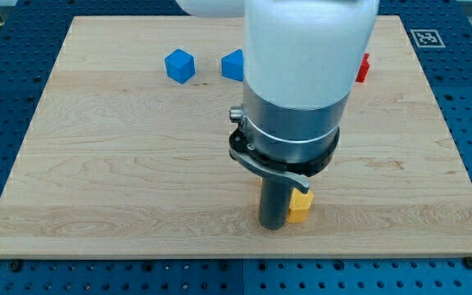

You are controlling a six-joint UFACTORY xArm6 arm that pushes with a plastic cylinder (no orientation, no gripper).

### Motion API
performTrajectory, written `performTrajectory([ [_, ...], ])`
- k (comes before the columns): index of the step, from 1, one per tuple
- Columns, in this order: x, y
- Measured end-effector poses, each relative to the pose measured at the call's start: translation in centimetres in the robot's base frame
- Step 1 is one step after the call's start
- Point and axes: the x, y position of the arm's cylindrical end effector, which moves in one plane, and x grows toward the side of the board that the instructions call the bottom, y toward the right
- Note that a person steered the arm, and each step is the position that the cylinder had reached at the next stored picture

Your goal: Push the green circle a bit left

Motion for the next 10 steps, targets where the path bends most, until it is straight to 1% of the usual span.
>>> performTrajectory([
  [1, 1.7, 0.1],
  [2, 3.0, 2.0],
  [3, 3.0, 7.7],
  [4, -0.1, 11.7],
  [5, -7.0, 11.7],
  [6, -9.8, 10.1],
  [7, -9.8, 10.0],
  [8, -11.2, 8.7],
  [10, -11.5, 7.6],
])
